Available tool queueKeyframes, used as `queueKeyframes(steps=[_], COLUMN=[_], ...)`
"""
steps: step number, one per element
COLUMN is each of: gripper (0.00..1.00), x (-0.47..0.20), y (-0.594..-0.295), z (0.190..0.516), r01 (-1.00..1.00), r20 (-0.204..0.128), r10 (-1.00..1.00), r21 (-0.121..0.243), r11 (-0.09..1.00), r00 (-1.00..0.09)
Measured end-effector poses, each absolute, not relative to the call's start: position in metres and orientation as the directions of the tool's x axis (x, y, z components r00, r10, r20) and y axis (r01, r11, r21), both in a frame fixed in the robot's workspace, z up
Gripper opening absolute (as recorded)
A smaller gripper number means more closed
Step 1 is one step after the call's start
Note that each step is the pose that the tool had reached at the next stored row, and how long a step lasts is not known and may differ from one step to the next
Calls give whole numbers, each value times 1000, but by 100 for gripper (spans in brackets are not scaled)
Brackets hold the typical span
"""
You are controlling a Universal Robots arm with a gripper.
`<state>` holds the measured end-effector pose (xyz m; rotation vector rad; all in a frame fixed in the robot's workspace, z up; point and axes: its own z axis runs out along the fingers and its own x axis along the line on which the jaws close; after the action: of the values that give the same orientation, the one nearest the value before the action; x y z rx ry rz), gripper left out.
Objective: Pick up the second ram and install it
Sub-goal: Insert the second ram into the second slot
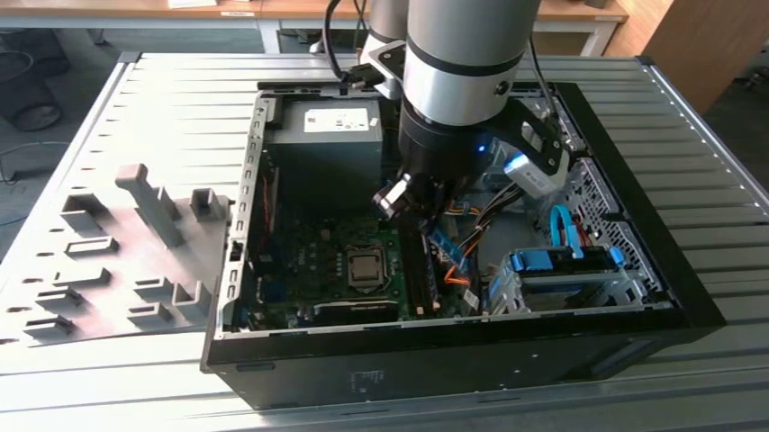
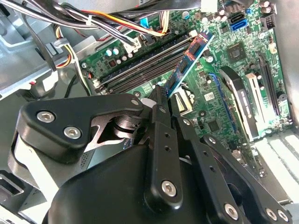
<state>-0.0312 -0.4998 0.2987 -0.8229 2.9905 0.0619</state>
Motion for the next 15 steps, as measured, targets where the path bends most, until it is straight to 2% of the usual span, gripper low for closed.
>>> queueKeyframes(steps=[15], gripper=[14], x=[-31], y=[-500], z=[299], r01=[-441], r20=[-48], r10=[-440], r21=[27], r11=[897], r00=[-897])
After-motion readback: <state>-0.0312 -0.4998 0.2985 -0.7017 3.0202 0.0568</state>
